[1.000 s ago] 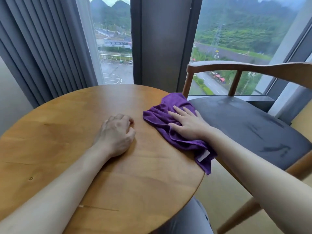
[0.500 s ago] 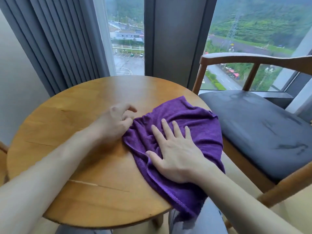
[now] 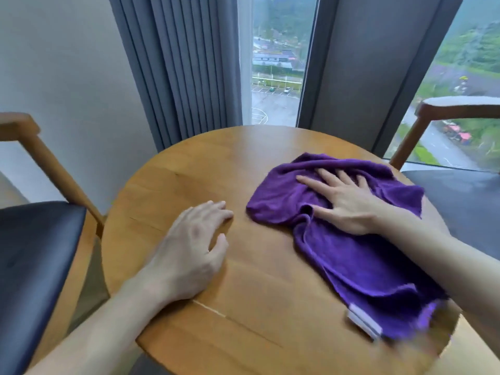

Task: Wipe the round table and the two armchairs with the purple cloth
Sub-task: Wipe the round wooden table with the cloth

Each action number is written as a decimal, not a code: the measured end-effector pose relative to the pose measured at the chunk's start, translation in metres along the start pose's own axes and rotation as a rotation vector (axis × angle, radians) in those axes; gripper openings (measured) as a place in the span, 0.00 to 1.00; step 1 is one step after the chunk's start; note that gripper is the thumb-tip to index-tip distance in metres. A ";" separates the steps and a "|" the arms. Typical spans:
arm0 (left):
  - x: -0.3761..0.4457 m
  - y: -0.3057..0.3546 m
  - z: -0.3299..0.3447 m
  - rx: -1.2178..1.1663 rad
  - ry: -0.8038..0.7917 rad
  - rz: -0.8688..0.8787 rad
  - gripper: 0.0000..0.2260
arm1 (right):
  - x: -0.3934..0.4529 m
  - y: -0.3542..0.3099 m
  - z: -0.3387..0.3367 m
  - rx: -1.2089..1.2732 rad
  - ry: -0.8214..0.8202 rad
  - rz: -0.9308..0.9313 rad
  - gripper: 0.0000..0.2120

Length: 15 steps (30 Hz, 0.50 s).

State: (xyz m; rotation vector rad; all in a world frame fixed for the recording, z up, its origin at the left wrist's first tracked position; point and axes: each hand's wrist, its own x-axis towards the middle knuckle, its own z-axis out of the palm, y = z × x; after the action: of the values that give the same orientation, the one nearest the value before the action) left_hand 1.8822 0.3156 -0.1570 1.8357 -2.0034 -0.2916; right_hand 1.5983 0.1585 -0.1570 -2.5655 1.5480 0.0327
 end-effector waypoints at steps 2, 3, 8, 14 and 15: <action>-0.001 0.001 -0.001 -0.043 0.010 -0.006 0.27 | 0.051 -0.002 -0.001 -0.020 -0.006 0.090 0.41; -0.001 0.001 -0.001 -0.041 0.028 -0.006 0.27 | 0.072 -0.012 0.000 -0.022 -0.007 0.100 0.43; -0.001 0.000 0.001 -0.003 0.161 0.011 0.28 | 0.119 -0.080 0.007 0.021 0.003 -0.013 0.44; -0.010 0.006 -0.002 -0.009 0.239 0.026 0.29 | 0.082 -0.111 0.012 0.026 -0.010 -0.247 0.32; -0.014 0.005 -0.004 -0.013 0.277 0.020 0.28 | 0.071 -0.109 0.014 0.042 -0.016 -0.301 0.32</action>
State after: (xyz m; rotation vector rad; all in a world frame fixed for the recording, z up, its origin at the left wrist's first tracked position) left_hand 1.8799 0.3303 -0.1535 1.7402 -1.8226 -0.0405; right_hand 1.7288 0.1482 -0.1653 -2.7265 1.1289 -0.0115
